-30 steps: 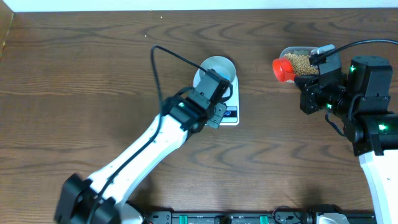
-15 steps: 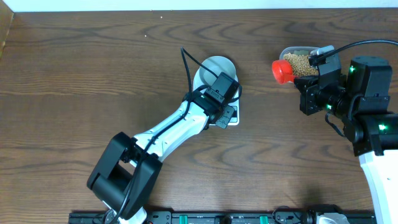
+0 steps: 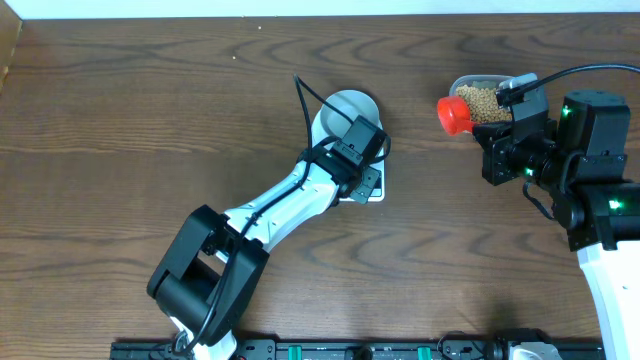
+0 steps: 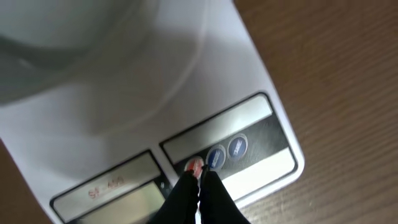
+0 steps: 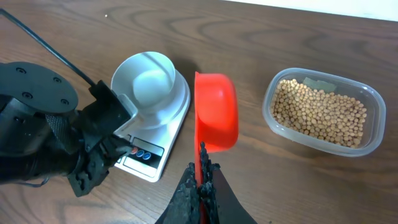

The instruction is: Scoop item into bowl and weigh 50g on scale

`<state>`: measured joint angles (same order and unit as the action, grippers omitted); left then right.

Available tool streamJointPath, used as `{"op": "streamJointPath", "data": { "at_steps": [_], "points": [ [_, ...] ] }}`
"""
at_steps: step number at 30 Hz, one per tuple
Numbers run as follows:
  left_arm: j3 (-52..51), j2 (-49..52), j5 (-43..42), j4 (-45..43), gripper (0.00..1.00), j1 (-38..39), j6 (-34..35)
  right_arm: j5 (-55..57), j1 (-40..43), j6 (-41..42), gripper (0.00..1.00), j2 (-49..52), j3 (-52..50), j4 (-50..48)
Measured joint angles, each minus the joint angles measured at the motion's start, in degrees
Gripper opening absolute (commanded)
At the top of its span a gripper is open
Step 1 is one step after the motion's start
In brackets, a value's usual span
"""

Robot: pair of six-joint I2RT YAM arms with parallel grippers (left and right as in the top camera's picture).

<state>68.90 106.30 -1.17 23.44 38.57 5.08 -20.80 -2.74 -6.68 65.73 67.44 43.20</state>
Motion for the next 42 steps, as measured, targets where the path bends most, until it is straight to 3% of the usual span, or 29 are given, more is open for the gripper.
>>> {"op": "streamJointPath", "data": {
  "at_steps": [42],
  "points": [
    [0.00,3.67,3.52,-1.44,0.07,0.13,0.00,-0.02,0.00,0.00,0.01,0.00,0.00,1.20]
  ]
}}
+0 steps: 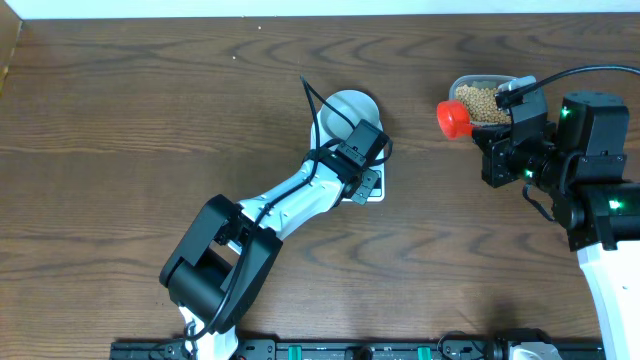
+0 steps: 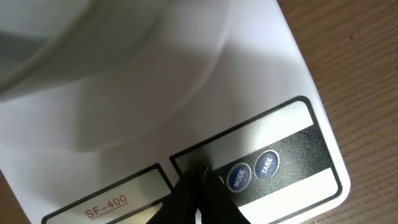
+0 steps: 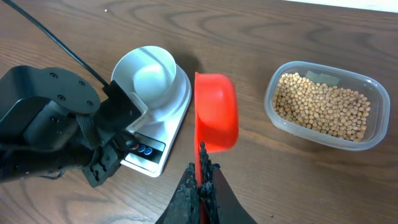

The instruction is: Scoop item into bowl and weigh 50g on scale

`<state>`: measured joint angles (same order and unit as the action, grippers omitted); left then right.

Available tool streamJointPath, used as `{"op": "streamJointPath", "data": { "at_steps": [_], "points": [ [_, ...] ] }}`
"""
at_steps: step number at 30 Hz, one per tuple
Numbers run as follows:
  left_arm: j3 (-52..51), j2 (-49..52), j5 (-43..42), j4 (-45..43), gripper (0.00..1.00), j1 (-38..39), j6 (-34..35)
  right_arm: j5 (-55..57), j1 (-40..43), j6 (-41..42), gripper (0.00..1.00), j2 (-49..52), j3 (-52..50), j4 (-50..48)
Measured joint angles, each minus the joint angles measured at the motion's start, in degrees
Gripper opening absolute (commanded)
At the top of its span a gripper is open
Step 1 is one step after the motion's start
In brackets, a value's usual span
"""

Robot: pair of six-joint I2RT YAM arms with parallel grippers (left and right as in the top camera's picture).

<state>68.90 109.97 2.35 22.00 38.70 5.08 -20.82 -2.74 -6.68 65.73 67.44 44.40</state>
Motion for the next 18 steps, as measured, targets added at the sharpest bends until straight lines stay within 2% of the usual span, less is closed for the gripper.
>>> {"op": "streamJointPath", "data": {
  "at_steps": [18],
  "points": [
    [-0.04,-0.02,-0.50,-0.02,0.07,-0.02,0.02,0.00,0.00,0.00,0.01,0.00,0.00,0.13]
  ]
}}
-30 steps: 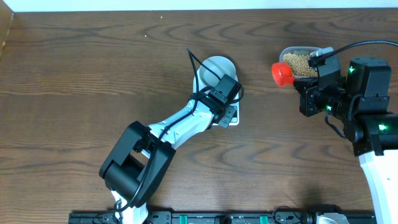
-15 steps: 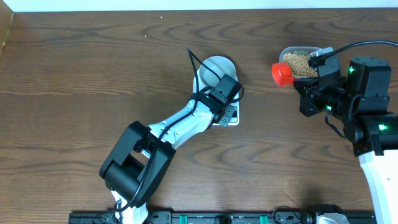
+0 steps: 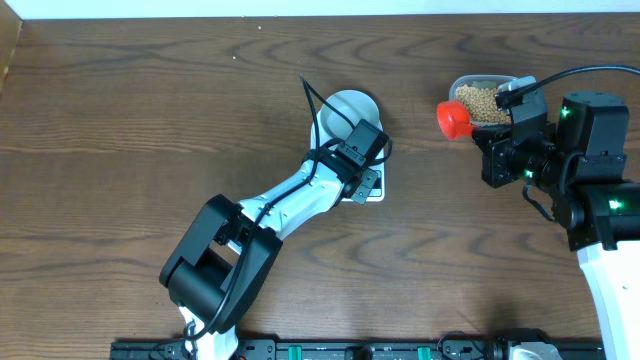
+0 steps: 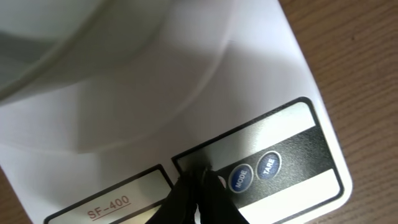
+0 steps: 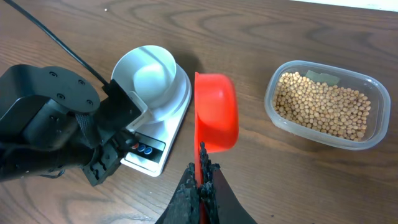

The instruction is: Scoop item into bowl and weigh 50g on scale

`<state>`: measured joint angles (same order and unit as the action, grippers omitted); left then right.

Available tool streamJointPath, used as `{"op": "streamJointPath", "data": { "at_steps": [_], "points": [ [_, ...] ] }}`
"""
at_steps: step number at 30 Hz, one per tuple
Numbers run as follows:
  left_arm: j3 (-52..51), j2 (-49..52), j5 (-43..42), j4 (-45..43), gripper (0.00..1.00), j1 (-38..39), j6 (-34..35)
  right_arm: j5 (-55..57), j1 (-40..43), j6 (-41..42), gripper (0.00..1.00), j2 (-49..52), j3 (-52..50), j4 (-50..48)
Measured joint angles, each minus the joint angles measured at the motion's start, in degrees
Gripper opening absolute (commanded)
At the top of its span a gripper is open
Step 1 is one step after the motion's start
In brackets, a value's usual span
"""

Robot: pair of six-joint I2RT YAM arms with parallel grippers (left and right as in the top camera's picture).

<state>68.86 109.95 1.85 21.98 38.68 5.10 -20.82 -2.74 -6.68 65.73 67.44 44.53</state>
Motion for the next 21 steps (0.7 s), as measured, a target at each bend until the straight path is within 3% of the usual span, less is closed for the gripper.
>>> {"op": "streamJointPath", "data": {
  "at_steps": [21],
  "points": [
    [-2.64,-0.79,-1.49,-4.00,0.07,0.02,-0.02,0.00,0.00,0.00,0.01,0.00,0.00,0.00]
  ]
}}
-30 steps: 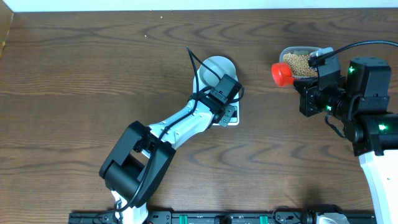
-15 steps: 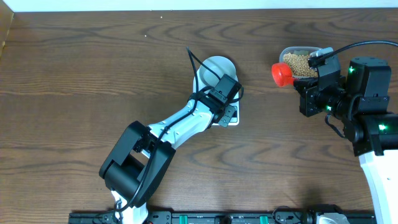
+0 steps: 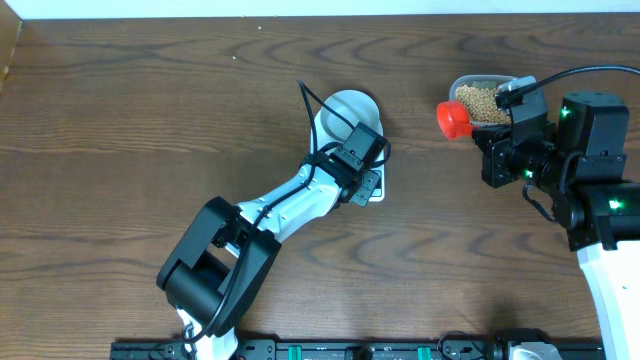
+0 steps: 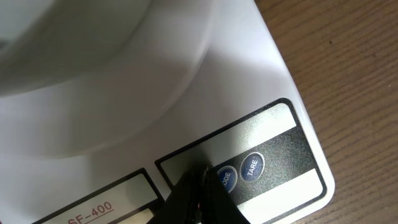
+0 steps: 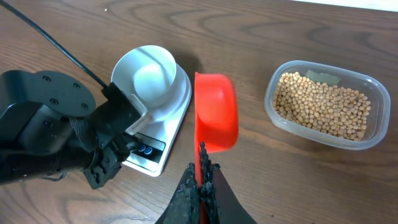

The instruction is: Scoop item into bowl and weigh 50g on scale

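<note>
A white scale [image 3: 374, 193] carries an empty white bowl [image 3: 345, 108]. My left gripper [image 4: 202, 173] is shut, its tips down on the scale's button panel [image 4: 273, 155]. They cover the spot just left of the blue MODE button [image 4: 226, 177] and TARE button [image 4: 252, 167]. My right gripper [image 5: 201, 163] is shut on the handle of an empty red scoop [image 5: 216, 112]. It holds the scoop above the table, between the scale [image 5: 152, 134] and a clear tub of soybeans [image 5: 326, 106].
The soybean tub [image 3: 480, 97] sits at the back right, just behind the red scoop [image 3: 453, 117]. The left arm lies diagonally from the front edge up to the scale. Bare brown wood surrounds the scale on the left and the front.
The left gripper's tips have shifted slightly on the panel and now sit tighter against the MODE button. The right gripper and scoop have not moved.
At first the shut left tips touched the scale's red button, seen from a little farther off. Then they sat lower, hiding that button, and have stayed on the panel with small shifts. The right gripper held the empty scoop near the tub throughout, barely moving.
</note>
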`<state>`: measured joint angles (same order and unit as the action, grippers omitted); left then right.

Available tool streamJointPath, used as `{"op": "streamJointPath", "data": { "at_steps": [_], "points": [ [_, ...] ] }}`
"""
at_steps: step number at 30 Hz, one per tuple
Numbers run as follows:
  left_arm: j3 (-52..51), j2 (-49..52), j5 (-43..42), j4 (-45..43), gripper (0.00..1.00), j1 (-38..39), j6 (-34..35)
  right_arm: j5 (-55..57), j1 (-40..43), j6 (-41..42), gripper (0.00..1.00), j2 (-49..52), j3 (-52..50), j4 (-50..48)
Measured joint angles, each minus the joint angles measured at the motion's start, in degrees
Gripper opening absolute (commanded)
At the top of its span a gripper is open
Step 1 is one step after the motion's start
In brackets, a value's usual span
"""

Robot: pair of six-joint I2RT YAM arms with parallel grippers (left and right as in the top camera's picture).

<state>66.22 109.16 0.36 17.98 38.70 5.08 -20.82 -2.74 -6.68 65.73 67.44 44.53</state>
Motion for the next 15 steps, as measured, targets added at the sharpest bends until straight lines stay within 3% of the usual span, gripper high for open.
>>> {"op": "streamJointPath", "data": {
  "at_steps": [15],
  "points": [
    [-0.04,-0.04,2.89,0.17,0.07,0.39,0.02,0.00,0.00,0.00,0.01,0.00,0.00,0.02]
  ]
}}
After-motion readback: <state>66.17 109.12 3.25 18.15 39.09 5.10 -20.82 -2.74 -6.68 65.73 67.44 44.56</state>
